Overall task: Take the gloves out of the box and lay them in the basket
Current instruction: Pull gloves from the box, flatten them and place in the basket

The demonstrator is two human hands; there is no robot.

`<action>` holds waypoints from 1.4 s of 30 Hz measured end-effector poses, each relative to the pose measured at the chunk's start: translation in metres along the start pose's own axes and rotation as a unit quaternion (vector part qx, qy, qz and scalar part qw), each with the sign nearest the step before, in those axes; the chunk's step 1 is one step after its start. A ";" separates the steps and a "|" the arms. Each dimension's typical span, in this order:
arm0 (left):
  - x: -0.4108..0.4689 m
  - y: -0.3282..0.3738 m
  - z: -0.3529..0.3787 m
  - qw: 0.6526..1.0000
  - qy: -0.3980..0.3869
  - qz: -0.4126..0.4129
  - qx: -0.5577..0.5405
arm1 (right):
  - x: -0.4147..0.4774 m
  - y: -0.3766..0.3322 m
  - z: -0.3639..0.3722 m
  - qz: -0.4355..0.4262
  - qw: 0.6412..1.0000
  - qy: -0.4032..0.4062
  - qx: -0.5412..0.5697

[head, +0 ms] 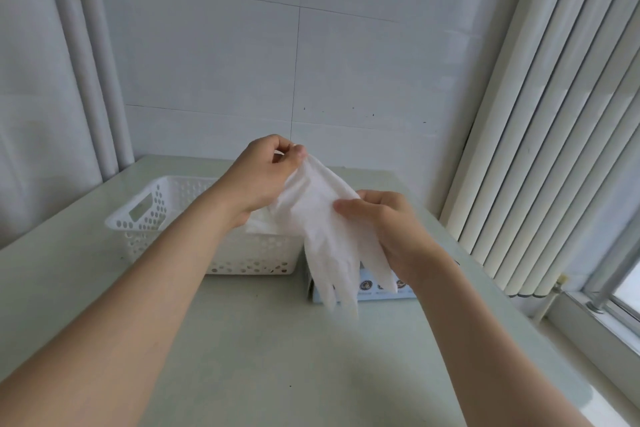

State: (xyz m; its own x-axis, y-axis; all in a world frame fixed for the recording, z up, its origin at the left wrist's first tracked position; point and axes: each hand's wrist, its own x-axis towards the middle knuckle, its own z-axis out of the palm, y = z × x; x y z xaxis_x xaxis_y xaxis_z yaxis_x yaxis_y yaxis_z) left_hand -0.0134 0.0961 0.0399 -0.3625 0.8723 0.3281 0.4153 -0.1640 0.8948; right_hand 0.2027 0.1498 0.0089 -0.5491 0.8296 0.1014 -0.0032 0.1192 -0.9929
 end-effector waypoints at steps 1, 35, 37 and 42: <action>0.001 -0.001 -0.004 1.000 0.002 0.000 -0.003 | 0.001 -0.001 0.000 -0.001 0.999 -0.005 0.032; 0.005 -0.077 -0.110 0.933 0.058 -0.133 0.329 | 0.138 0.013 0.139 -0.036 0.879 -0.033 -0.475; 0.003 -0.074 -0.109 0.918 0.066 -0.137 0.367 | 0.138 0.014 0.141 -0.031 0.849 -0.034 -0.526; 0.000 -0.070 -0.107 0.883 0.040 -0.167 0.437 | 0.130 0.002 0.139 -0.061 0.764 0.016 -0.642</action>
State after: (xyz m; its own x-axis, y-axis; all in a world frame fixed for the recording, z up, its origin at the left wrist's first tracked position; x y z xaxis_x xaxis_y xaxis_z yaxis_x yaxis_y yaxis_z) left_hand -0.1316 0.0582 0.0098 -0.6290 0.7644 0.1415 0.7471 0.5441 0.3817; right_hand 0.0152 0.1823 0.0110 -0.5890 0.7803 0.2103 0.7815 0.6162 -0.0977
